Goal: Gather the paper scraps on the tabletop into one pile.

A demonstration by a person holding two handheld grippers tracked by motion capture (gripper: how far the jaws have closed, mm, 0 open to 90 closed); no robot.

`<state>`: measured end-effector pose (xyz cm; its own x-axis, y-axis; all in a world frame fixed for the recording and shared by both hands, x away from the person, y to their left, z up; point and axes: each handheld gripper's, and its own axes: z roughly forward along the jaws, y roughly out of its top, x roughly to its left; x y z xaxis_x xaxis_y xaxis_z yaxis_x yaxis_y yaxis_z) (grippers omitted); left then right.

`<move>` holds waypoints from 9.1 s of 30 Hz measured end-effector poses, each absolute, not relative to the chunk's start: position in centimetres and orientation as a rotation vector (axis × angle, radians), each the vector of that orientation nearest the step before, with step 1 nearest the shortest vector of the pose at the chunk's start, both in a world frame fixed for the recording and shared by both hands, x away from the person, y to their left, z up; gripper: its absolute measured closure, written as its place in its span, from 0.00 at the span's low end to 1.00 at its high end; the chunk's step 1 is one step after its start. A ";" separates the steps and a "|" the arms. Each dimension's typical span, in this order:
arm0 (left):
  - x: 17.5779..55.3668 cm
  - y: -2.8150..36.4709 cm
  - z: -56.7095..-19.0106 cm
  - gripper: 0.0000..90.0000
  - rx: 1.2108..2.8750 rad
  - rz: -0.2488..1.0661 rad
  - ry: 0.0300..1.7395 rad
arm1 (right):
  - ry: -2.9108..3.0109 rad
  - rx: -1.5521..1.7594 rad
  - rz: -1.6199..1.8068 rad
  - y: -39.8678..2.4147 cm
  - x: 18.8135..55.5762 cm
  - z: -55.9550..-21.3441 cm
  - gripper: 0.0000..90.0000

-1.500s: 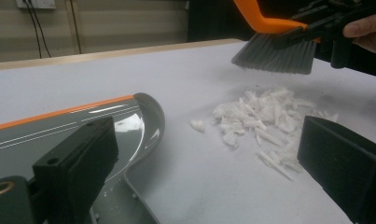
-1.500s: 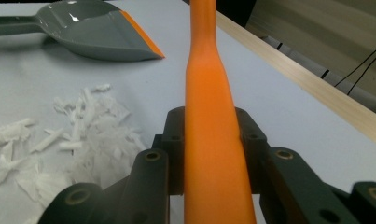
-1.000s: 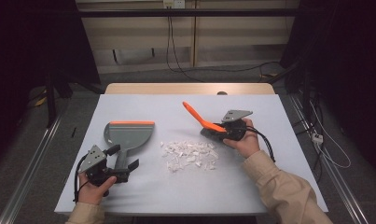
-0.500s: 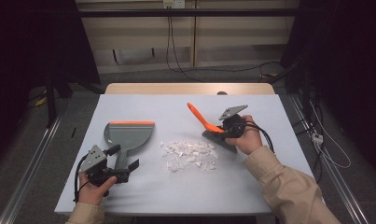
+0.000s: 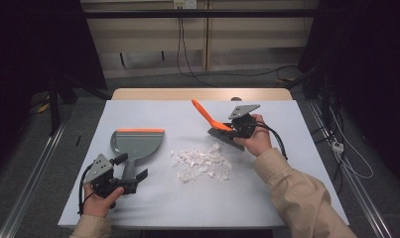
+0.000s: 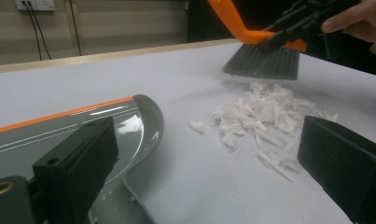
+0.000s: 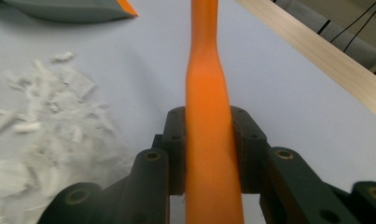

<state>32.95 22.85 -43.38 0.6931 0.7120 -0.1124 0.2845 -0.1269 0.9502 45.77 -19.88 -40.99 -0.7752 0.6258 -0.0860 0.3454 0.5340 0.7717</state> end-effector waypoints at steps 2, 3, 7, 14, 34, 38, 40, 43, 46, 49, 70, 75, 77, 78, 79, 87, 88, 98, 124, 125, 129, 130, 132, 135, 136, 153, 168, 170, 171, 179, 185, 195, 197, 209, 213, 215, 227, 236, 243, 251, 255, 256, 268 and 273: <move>33.0 22.9 -43.4 0.05 1.704 0.443 0.811 | 2.422 0.798 1.082 -19.6 46.3 -41.8 0.79; 33.0 22.9 -43.5 0.05 1.704 0.442 0.813 | 2.436 0.775 1.056 -19.4 46.5 -42.2 0.79; 32.9 23.0 -43.4 0.05 1.707 0.446 0.813 | 2.481 0.708 1.064 -18.6 45.9 -42.2 0.79; 32.8 22.9 -43.3 0.05 1.706 0.451 0.808 | 2.596 0.557 1.060 -18.2 43.6 -40.7 0.79; 32.9 22.9 -43.2 0.05 1.686 0.448 0.810 | 2.338 0.903 1.376 -16.6 40.7 -36.8 0.79; 32.9 23.1 -43.1 0.05 1.682 0.442 0.805 | 2.302 1.053 1.448 -14.4 40.0 -37.7 0.79; 32.9 23.1 -43.1 0.05 1.677 0.438 0.804 | 2.273 1.104 1.493 -13.3 39.8 -38.2 0.79; 33.0 23.3 -43.0 0.05 1.671 0.437 0.797 | 2.265 1.144 1.510 -11.4 39.3 -38.8 0.79; 33.0 23.3 -43.0 0.05 1.662 0.430 0.795 | 2.270 1.173 1.545 -9.6 38.9 -39.1 0.79; 33.0 23.3 -43.0 0.05 1.658 0.423 0.790 | 2.274 1.190 1.549 -7.9 38.4 -39.4 0.79; 33.1 23.5 -42.8 0.05 1.644 0.441 0.789 | 2.268 1.483 1.446 -7.1 39.0 -43.9 0.78; 33.1 23.2 -42.8 0.05 1.653 0.440 0.786 | 2.228 1.472 1.396 -8.9 39.0 -43.6 0.78; 33.1 23.2 -42.8 0.05 1.657 0.438 0.778 | 2.212 1.474 1.376 -9.6 39.0 -43.4 0.78; 33.1 23.1 -42.8 0.05 1.658 0.438 0.778 | 2.208 1.460 1.364 -10.0 39.0 -43.3 0.78; 33.1 23.1 -42.8 0.05 1.659 0.438 0.778 | 2.202 1.462 1.359 -10.4 39.0 -43.3 0.79; 33.1 23.0 -42.8 0.05 1.666 0.444 0.779 | 2.124 1.490 1.403 -12.9 38.9 -42.2 0.79; 33.1 23.0 -42.9 0.05 1.664 0.444 0.783 | 2.117 1.481 1.421 -12.9 38.9 -41.9 0.79; 33.2 23.0 -43.0 0.05 1.670 0.439 0.780 | 2.149 1.425 1.475 -9.3 39.9 -41.6 0.79; 33.4 22.8 -43.1 0.05 1.676 0.437 0.790 | 2.155 1.385 1.414 -10.7 39.7 -40.4 0.79; 33.4 22.8 -43.1 0.05 1.672 0.435 0.790 | 2.164 1.376 1.411 -10.4 39.6 -40.5 0.79; 33.4 22.8 -43.2 0.05 1.676 0.435 0.791 | 2.232 1.348 1.404 -9.4 39.2 -41.2 0.79; 33.4 22.8 -43.2 0.05 1.675 0.435 0.790 | 2.247 1.339 1.395 -9.2 39.2 -41.4 0.79; 33.4 22.7 -43.1 0.05 1.676 0.436 0.788 | 2.282 1.332 1.359 -9.1 39.0 -41.8 0.79; 33.4 22.7 -43.2 0.05 1.677 0.436 0.789 | 2.300 1.323 1.289 -9.6 38.9 -41.9 0.79; 33.4 22.7 -43.2 0.05 1.676 0.436 0.789 | 2.294 1.327 1.282 -10.0 38.8 -41.7 0.79; 33.5 22.6 -43.1 0.05 1.681 0.437 0.784 | 2.240 1.288 1.316 -10.9 38.8 -39.8 0.79; 33.8 22.4 -43.2 0.05 1.684 0.433 0.785 | 2.175 1.233 1.337 -15.2 42.2 -38.3 0.79; 33.8 22.5 -43.2 0.05 1.681 0.433 0.785 | 2.180 1.195 1.350 -15.9 43.5 -38.4 0.79; 33.8 22.5 -43.2 0.05 1.677 0.431 0.789 | 2.181 1.157 1.361 -16.3 44.1 -38.5 0.79; 33.8 22.6 -43.3 0.05 1.676 0.432 0.802 | 2.276 0.922 1.392 -17.6 47.6 -39.7 0.79; 33.9 22.4 -43.5 0.05 1.682 0.432 0.817 | 2.327 0.762 1.426 -16.8 49.7 -41.3 0.79; 33.9 22.5 -43.7 0.05 1.693 0.436 0.830 | 2.395 0.624 1.381 -15.2 50.9 -42.9 0.79; 33.9 22.4 -43.7 0.05 1.689 0.435 0.831 | 2.393 0.614 1.394 -15.1 51.2 -43.1 0.79; 34.1 22.3 -43.8 0.05 1.694 0.430 0.826 | 2.496 0.340 1.381 -13.8 50.1 -43.6 0.79; 34.2 22.3 -43.8 0.05 1.695 0.425 0.825 | 2.531 0.284 1.389 -14.0 48.7 -43.5 0.79; 34.2 22.3 -43.8 0.05 1.695 0.424 0.826 | 2.536 0.271 1.402 -14.2 48.1 -43.5 0.79; 33.9 22.3 -43.6 0.05 1.694 0.434 0.821 | 2.558 0.236 1.455 -15.4 44.9 -42.4 0.79; 33.9 22.4 -43.6 0.05 1.693 0.433 0.822 | 2.453 0.339 1.494 -15.8 45.8 -41.5 0.79; 33.8 22.6 -43.6 0.05 1.690 0.434 0.828 | 2.436 0.397 1.449 -16.8 46.6 -41.6 0.79; 33.8 22.6 -43.6 0.05 1.693 0.432 0.830 | 2.472 0.449 1.418 -17.3 46.7 -43.4 0.79; 33.8 22.7 -43.6 0.05 1.693 0.433 0.830 | 2.505 0.402 1.450 -16.3 45.9 -43.4 0.79; 33.7 22.7 -43.6 0.05 1.694 0.432 0.829 | 2.518 0.391 1.473 -16.1 45.7 -43.3 0.79; 33.7 22.8 -43.6 0.05 1.703 0.425 0.835 | 2.337 0.577 1.545 -18.6 45.9 -41.2 0.79; 33.8 23.0 -43.4 0.04 1.701 0.421 0.839 | 2.301 0.664 1.496 -19.9 45.4 -40.7 0.79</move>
